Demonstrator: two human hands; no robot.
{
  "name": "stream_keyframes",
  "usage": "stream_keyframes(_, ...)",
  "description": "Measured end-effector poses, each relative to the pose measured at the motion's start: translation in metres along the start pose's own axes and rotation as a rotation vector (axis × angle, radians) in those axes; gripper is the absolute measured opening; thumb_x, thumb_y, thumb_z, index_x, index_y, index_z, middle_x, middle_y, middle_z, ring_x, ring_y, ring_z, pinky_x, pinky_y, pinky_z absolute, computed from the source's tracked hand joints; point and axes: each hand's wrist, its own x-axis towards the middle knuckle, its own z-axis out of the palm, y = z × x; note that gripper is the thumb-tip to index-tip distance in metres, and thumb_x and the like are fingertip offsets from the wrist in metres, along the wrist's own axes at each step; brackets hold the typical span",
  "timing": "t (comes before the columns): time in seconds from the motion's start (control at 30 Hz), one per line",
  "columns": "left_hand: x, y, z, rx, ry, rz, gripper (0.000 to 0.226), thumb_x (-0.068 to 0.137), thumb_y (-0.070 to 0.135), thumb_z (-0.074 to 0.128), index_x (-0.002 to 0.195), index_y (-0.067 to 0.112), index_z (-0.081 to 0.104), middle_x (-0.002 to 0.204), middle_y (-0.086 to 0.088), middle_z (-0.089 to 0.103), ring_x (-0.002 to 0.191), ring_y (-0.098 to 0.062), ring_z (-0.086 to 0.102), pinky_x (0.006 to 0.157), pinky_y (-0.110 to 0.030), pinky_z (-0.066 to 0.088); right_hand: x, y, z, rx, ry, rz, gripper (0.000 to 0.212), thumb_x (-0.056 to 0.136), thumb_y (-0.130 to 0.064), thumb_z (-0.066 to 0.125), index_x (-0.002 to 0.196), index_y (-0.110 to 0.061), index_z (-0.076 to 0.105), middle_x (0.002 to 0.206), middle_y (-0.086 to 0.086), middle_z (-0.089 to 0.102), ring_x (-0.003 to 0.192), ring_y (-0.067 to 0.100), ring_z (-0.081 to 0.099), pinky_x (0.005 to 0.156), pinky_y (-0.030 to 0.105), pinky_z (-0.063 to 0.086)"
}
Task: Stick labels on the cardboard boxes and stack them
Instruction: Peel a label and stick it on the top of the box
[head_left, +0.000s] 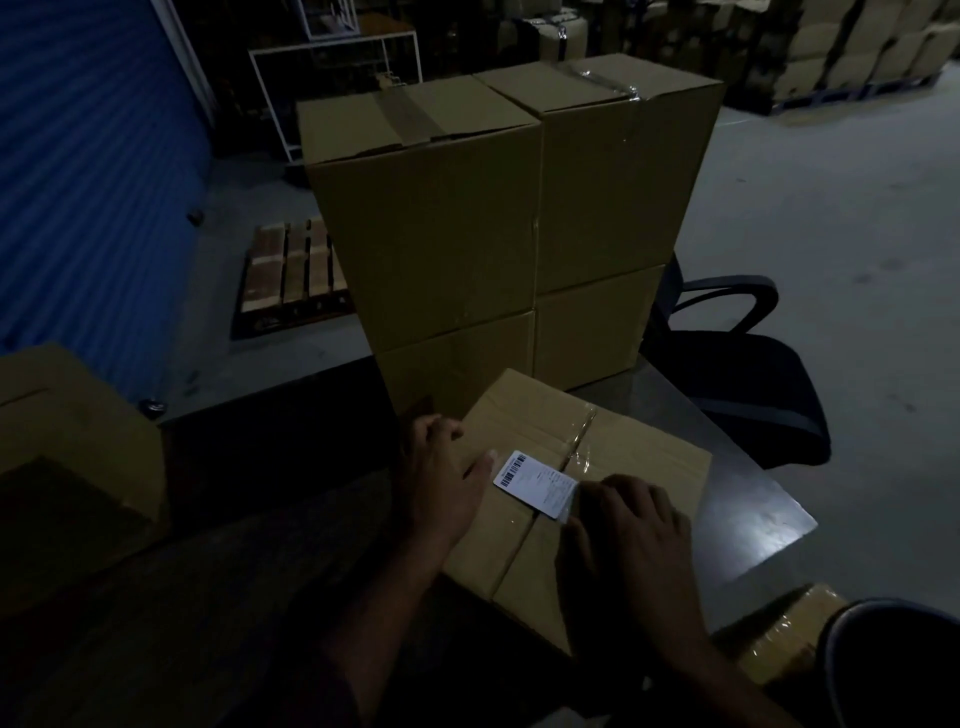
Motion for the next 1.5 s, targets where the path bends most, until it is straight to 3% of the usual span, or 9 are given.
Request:
stream_keyframes(0.13,-0.008,0.002,-0.004,-0.037,-0.011,-0.105,0.048,0.094,0.047,0.073,0.131,0.023,0.055,0.143,-0.002,0.044,0.125,-0.023,0.051,0.099,-0.042,0.048,0.011,0.011,0.005,0.002,-0.083,-0.139,0.06,0.086,-0.037,0.072,0.142,-0.022,0.056,0.142,-0.001,0.053,0.13,0.022,0.048,0.106,0.042,0.044)
stream_keyframes(0.23,-0.023,-0.007,-0.017,-0.019,0.027,-0.173,0.06,0.088,0.047,0.079,0.134,0.02,0.052,0.14,-0.005,0.039,0.121,-0.027,0.052,0.097,-0.04,0.047,0.042,0.023,0.005,0.075,-0.133,-0.275,0.062,0.081,-0.023,0.08,0.139,-0.016,0.06,0.14,0.006,0.058,0.128,0.027,0.055,0.107,0.046,0.047)
stream_keyframes(0.4,-0.058,-0.005,-0.034,0.061,-0.044,-0.245,0.068,0.081,0.049,0.084,0.13,0.024,0.044,0.133,-0.001,0.035,0.11,-0.024,0.055,0.082,-0.031,0.038,0.09,0.028,0.0,0.159,-0.277,-0.415,0.055,0.083,-0.043,0.071,0.134,-0.024,0.063,0.14,-0.003,0.059,0.13,0.013,0.052,0.117,0.039,0.035)
stream_keyframes(0.53,-0.069,0.005,-0.035,0.049,-0.111,-0.16,0.053,0.082,0.043,0.082,0.114,0.029,0.043,0.122,0.007,0.04,0.104,-0.019,0.055,0.079,-0.031,0.039,0.091,0.024,-0.001,0.273,-0.313,-0.336,0.058,0.077,-0.042,0.078,0.132,-0.029,0.063,0.14,-0.009,0.058,0.129,0.008,0.051,0.112,0.032,0.039)
stream_keyframes(0.67,-0.047,0.016,-0.036,0.024,-0.117,-0.03,0.037,0.085,0.03,0.074,0.112,0.03,0.049,0.12,0.008,0.045,0.102,-0.017,0.056,0.081,-0.034,0.047,0.068,0.023,0.007,0.315,-0.135,-0.191,0.039,0.091,-0.028,0.072,0.129,-0.02,0.064,0.133,-0.002,0.058,0.123,0.016,0.05,0.097,0.025,0.039)
stream_keyframes(0.8,-0.025,0.021,-0.02,-0.073,-0.112,0.115,0.021,0.085,0.048,0.06,0.102,0.04,0.052,0.108,0.018,0.049,0.095,-0.011,0.059,0.082,-0.047,0.057,0.066,0.021,0.009,0.197,-0.167,-0.257,0.034,0.093,-0.039,0.064,0.124,-0.026,0.067,0.131,-0.003,0.058,0.123,0.016,0.044,0.096,0.027,0.037)
stream_keyframes(0.93,-0.025,0.021,-0.003,-0.003,-0.143,0.23,0.032,0.087,0.071,0.059,0.105,0.044,0.057,0.108,0.023,0.051,0.104,-0.004,0.055,0.089,-0.04,0.054,0.075,0.015,0.01,0.141,-0.18,-0.263,0.046,0.089,-0.055,0.046,0.117,-0.025,0.066,0.124,-0.001,0.059,0.115,0.023,0.049,0.09,0.031,0.035)
stream_keyframes(1.03,-0.028,0.021,-0.003,0.034,-0.173,0.255,0.044,0.083,0.081,0.056,0.11,0.047,0.058,0.114,0.023,0.05,0.11,-0.003,0.051,0.094,-0.038,0.05,0.081,0.014,0.01,0.106,-0.211,-0.238,0.052,0.084,-0.062,0.037,0.118,-0.031,0.062,0.126,-0.005,0.052,0.117,0.017,0.041,0.088,0.03,0.025)
stream_keyframes(1.5,-0.025,0.022,-0.002,0.063,-0.209,0.272,0.036,0.074,0.07,0.062,0.094,0.042,0.051,0.104,0.02,0.047,0.101,-0.006,0.048,0.089,-0.038,0.047,0.086,0.009,0.017,0.037,-0.193,-0.252,0.045,0.087,-0.062,0.034,0.117,-0.036,0.057,0.124,-0.009,0.048,0.117,0.014,0.037,0.093,0.032,0.021)
